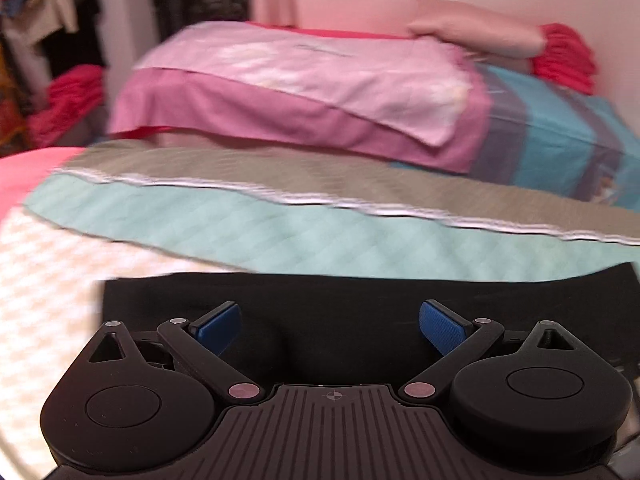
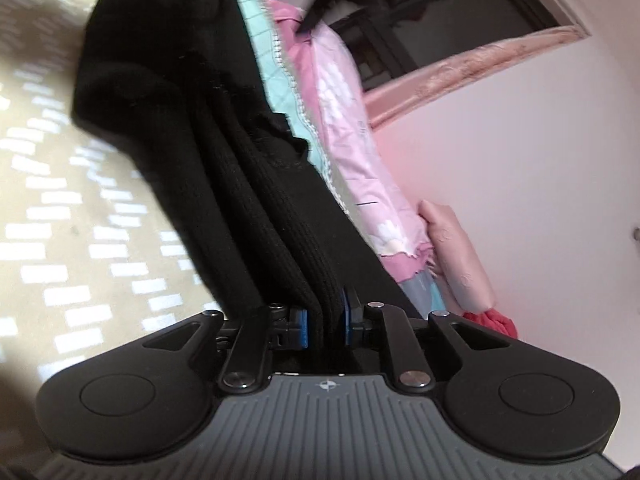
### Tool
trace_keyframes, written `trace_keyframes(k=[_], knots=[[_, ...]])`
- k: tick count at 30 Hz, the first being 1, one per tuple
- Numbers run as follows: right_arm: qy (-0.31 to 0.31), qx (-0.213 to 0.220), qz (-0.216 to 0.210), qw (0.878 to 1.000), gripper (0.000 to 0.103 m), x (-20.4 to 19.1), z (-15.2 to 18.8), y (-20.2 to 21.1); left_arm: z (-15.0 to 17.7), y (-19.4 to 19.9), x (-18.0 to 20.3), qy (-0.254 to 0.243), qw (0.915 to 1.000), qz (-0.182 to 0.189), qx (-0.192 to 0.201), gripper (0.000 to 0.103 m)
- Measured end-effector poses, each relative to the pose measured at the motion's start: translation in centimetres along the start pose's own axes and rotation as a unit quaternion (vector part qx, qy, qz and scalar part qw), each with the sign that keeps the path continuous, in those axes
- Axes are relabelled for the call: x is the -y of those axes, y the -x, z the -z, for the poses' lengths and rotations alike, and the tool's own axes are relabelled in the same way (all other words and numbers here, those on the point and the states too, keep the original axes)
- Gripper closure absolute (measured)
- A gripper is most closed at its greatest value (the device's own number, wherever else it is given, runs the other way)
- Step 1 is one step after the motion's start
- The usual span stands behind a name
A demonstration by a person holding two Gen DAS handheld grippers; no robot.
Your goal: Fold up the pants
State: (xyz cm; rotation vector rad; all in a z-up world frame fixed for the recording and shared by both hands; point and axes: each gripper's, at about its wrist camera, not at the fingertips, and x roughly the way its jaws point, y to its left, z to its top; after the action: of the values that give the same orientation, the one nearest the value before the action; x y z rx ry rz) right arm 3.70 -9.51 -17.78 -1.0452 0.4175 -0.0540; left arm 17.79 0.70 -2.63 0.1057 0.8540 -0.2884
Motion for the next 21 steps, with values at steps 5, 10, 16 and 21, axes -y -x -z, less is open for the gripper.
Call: trace_keyframes(k=[5, 10, 16, 21], knots=[[-0.035, -0.011, 0.026, 0.999, 0.041, 2.0, -0.3, -0.9, 2.6, -4.8, 5.8, -0.082, 0.9951, -0.026, -0.049, 0.000], [-0.035, -0.016, 0.051, 0.998, 0.035, 3.1, 1.0, -1.0, 3.5, -4.9, 5.1, -0.075, 0.9965, -0.023, -0.030, 0.000], [-0.116, -0.075, 0.097, 0.986, 0.026, 5.5, 6.2, -0.3, 3.4, -5.2, 4.4, -0.056, 0.9977, -0.005, -0.036, 0.000], [-0.124, -0.051, 0.105, 0.985, 0.026, 6.4, 3.6, -1.5, 3.7, -5.1, 4.9, -0.056, 0.9978, -0.018, -0.032, 0.000]])
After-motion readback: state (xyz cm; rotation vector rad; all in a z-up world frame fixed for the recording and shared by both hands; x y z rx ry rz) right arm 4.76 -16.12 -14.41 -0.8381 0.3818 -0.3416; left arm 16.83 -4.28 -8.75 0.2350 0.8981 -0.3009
